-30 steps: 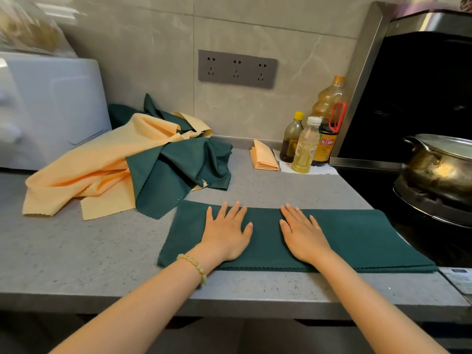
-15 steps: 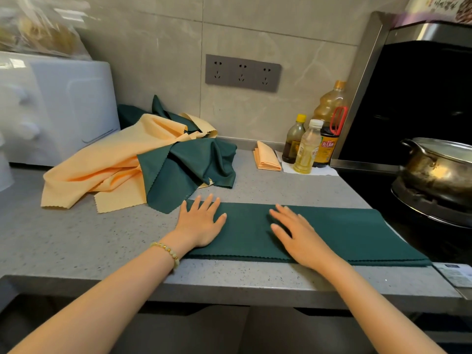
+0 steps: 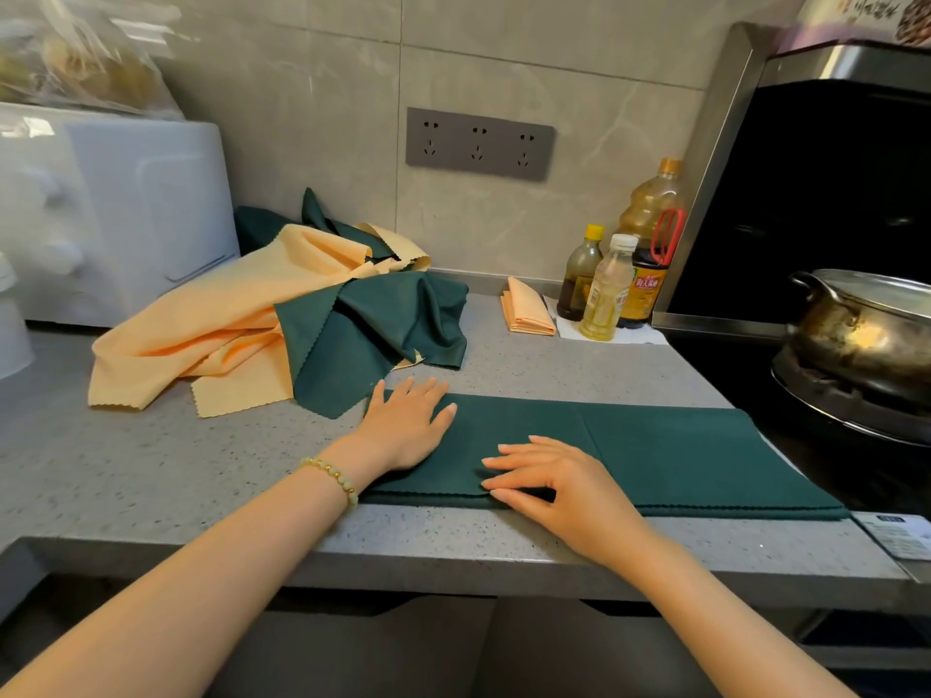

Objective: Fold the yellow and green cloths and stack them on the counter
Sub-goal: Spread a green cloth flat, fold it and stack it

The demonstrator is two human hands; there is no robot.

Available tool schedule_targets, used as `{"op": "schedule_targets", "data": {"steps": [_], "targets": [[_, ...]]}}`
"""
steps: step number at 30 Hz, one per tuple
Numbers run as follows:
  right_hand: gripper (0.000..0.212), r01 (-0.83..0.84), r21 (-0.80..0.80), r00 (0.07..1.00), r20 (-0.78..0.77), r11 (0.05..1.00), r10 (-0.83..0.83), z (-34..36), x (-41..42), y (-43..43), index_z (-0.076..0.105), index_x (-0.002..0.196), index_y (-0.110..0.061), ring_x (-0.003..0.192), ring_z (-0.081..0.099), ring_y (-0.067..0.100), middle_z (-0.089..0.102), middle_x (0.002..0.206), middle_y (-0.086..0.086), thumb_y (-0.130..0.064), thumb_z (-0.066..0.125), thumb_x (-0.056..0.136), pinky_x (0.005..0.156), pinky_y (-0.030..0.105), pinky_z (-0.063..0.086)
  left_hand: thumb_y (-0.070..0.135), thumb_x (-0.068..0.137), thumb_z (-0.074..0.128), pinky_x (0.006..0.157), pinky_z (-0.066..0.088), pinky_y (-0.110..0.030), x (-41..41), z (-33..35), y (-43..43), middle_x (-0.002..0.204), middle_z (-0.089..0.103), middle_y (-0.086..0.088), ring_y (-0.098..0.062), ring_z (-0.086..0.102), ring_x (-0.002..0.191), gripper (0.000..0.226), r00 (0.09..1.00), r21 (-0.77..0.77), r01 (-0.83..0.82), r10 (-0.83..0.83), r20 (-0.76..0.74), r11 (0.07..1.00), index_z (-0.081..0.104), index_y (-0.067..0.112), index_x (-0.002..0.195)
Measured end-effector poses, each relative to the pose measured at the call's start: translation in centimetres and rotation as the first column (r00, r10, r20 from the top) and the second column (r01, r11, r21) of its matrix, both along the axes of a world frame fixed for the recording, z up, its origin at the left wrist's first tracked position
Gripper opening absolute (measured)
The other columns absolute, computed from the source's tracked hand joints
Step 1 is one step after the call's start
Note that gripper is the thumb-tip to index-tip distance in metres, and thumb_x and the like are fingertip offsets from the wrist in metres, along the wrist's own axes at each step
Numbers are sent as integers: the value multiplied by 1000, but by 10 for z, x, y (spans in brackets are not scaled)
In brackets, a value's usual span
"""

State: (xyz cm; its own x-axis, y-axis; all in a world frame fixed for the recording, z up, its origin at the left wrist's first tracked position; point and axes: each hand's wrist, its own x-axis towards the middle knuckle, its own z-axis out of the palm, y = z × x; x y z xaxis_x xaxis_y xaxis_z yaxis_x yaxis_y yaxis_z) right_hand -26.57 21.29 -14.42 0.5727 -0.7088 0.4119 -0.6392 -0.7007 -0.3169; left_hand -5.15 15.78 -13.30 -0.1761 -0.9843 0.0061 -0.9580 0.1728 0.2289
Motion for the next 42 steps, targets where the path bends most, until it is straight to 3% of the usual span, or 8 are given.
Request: {"op": "schedule_targets", "data": {"steps": [6,14,17,23,30,35,39,42], "targets": [[32,11,-135,999,41,991,-6,-7,5,0,74,98,-32,114,53,-7,68,109,-19,-48,48,87,106,20,30,42,103,17,119,-4,-47,-6,-3,1,161,7,4,-19,2,148,54,999,24,32,-33,11,999,11,23,153],[39,-7,-156,997,-74,988,-5,-8,8,8,72,103,-31,111,57,-3,68,110,-19,-57,49,85,105,24,35,42,103,18,119,-4,-47,-5,-15,0,161,4,6,-18,0,148,54,997,17,39,-40,59,999,7,25,153],[33,-46,-239,990,-143,970,12,-6,14,10,74,97,-30,95,65,-2,71,101,-19,-46,48,86,82,20,53,42,103,16,118,-5,-47,-5,-17,-1,161,1,7,-17,-2,148,54,998,34,31,-33,61,999,5,26,153],[30,-25,-218,985,-169,976,-13,-3,-6,14,76,84,-32,84,66,-6,72,91,-21,-33,47,84,56,14,54,45,102,15,119,-4,-47,-5,-9,6,160,8,4,-20,4,148,56,977,17,42,-45,209,999,10,23,153],[20,159,-96,985,-55,983,-164,0,-73,20,75,96,-28,92,65,-6,71,100,-19,-22,70,78,76,22,57,48,100,32,115,13,-29,9,5,17,144,46,10,-17,24,142,48,887,-180,400,-331,320,898,53,22,134],[27,183,-141,970,-138,973,-202,4,-71,27,70,105,-33,94,65,-3,69,104,-21,-29,69,78,79,24,57,63,86,31,93,47,-26,15,3,12,108,71,11,-17,60,113,65,849,-328,526,-462,257,785,77,18,95],[41,126,-115,958,-243,985,-151,8,-48,33,63,117,-37,107,59,-4,64,118,-22,-44,52,79,87,17,49,54,88,50,101,40,-24,18,5,14,127,61,11,-8,52,120,43,876,-293,476,-478,73,829,67,25,116],[44,148,-113,939,-298,983,-175,6,-36,31,56,126,-41,117,54,0,56,131,-19,-34,51,83,90,21,49,37,90,52,105,34,-24,13,7,18,133,54,11,-7,47,122,44,863,-199,487,-504,-38,850,50,37,134]]}}
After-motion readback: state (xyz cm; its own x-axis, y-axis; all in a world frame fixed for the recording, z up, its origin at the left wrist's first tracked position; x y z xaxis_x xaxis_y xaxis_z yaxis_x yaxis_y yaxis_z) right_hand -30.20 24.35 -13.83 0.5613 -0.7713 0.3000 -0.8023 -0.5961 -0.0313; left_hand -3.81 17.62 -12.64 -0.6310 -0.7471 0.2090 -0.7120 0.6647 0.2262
